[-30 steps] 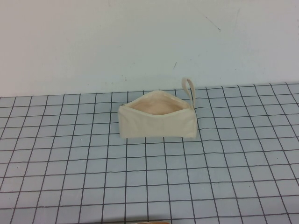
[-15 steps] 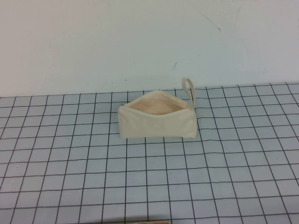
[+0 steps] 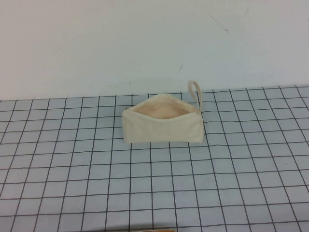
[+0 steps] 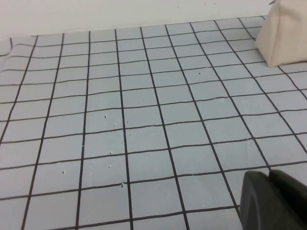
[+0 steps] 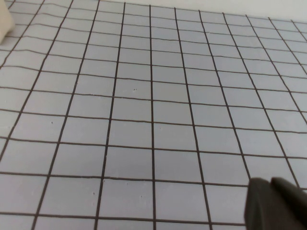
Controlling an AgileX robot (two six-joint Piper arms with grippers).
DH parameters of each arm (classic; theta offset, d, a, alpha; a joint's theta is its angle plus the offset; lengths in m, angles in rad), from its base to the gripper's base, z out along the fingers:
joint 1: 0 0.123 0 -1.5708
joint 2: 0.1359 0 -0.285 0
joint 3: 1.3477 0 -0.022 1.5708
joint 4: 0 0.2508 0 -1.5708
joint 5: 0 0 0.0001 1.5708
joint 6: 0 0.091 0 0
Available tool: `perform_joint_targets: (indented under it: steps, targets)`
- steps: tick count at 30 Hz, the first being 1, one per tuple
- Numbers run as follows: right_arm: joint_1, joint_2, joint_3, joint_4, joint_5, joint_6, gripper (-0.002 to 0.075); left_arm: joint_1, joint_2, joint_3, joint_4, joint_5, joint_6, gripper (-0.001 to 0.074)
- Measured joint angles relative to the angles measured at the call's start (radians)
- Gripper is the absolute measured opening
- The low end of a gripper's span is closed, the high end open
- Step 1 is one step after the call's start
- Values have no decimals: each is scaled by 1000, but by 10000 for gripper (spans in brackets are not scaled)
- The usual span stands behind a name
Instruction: Put eraser into pencil case
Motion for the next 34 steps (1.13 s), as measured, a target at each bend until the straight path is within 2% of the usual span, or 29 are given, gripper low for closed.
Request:
perform_joint_targets:
  steps: [7, 34]
  targets:
    - [0, 0, 0, 0, 0, 0, -1, 0, 0, 0, 31, 0, -78, -3]
    - [2, 0, 0, 0, 0, 0, -1, 0, 0, -1, 33, 0, -78, -3]
